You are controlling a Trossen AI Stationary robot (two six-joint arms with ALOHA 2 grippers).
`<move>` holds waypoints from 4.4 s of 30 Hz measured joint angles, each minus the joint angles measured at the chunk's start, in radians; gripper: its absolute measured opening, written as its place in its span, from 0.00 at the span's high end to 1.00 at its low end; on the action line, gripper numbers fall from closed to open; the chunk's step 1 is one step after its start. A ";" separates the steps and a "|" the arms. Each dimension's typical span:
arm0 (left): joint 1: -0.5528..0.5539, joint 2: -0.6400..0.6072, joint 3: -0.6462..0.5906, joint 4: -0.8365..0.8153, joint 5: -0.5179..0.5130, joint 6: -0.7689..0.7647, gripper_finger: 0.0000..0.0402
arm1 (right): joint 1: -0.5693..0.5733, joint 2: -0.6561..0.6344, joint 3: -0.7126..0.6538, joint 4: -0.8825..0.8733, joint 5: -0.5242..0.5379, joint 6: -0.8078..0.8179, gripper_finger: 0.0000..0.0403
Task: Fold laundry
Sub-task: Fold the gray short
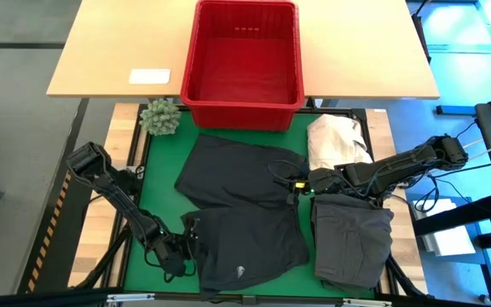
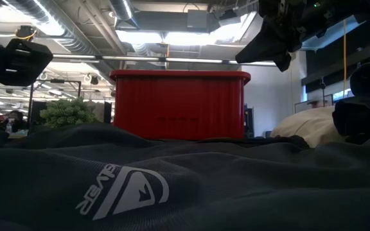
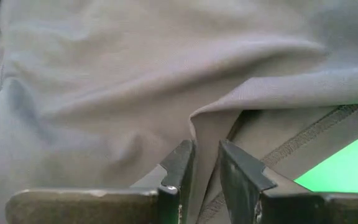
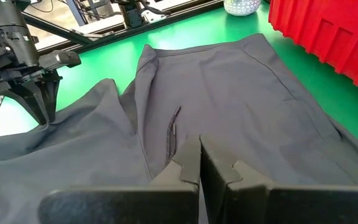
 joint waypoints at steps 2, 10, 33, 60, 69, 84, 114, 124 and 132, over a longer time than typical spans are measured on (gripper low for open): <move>0.000 0.000 0.000 0.000 0.000 0.000 0.82 | 0.000 0.000 0.000 0.000 0.000 0.000 1.00; -0.002 -0.001 0.000 -0.002 0.002 0.000 0.82 | 0.000 0.000 0.000 0.000 0.000 0.002 1.00; 0.023 -0.001 0.000 -0.016 0.027 0.028 0.97 | 0.026 0.022 0.000 0.167 -0.187 -0.095 1.00; 0.023 -0.001 0.000 -0.065 0.079 0.017 1.00 | 0.237 0.486 0.215 0.101 -0.325 -0.072 1.00; 0.021 -0.001 0.000 -0.071 0.122 0.015 1.00 | 0.236 0.523 0.215 -0.042 -0.280 0.014 1.00; 0.021 -0.002 0.001 -0.090 0.238 -0.009 1.00 | 0.236 0.523 0.215 -0.130 -0.215 0.082 1.00; 0.021 -0.071 0.077 -0.403 0.259 -0.036 0.72 | 0.236 0.522 0.215 -0.161 -0.193 0.133 1.00; -0.034 -0.070 0.078 -0.381 0.300 -0.148 0.72 | 0.236 0.521 0.215 -0.161 -0.194 0.133 1.00; -0.042 -0.066 0.079 -0.313 0.210 -0.165 0.72 | 0.236 0.521 0.215 -0.161 -0.194 0.132 1.00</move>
